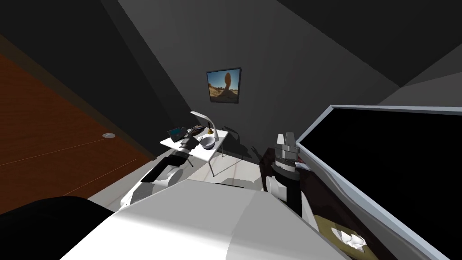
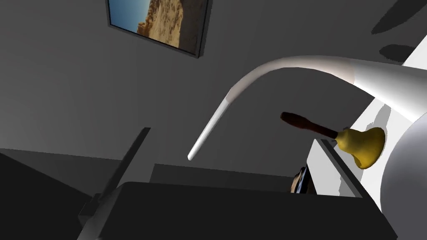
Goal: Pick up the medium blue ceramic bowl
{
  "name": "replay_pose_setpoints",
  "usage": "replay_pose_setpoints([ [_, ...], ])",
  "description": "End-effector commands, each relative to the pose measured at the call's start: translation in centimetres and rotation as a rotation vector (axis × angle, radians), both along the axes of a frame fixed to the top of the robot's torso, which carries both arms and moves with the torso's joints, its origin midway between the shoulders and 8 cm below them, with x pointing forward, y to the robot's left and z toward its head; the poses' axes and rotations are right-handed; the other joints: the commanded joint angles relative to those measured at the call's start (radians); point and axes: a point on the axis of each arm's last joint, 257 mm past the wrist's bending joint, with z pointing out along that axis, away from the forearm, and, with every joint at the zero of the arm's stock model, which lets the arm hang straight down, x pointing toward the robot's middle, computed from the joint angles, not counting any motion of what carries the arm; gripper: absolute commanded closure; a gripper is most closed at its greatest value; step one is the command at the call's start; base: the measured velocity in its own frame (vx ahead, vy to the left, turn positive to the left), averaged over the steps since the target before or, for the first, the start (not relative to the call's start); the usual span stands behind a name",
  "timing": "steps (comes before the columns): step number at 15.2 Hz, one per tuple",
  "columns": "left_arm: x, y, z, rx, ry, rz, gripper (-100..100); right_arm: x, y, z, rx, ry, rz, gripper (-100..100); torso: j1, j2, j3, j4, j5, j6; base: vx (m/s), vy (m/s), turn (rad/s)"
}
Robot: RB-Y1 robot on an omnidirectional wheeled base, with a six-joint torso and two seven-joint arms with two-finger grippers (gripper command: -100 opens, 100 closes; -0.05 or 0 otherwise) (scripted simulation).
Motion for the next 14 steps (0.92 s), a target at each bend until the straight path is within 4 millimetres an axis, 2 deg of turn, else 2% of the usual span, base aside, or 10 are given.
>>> replay_pose_setpoints([
  [1, 0.3, 0.6, -0.8, -0.017, 0.050, -0.007, -100, 0.0, 0.0, 0.0, 0.000, 0.000, 0.000, 0, 0.000, 0.000, 0.000, 0.000, 0.000, 0.000, 0.038, -0.048, 0.034],
  [14, 0.7, 2.2, -5.8, -0.068, 0.295, -0.002, -100, 0.0, 0.0, 0.0, 0.000, 0.000, 0.000, 0, 0.001, -0.001, 0.000, 0.000, 0.000, 0.000, 0.037, -0.037, 0.024],
])
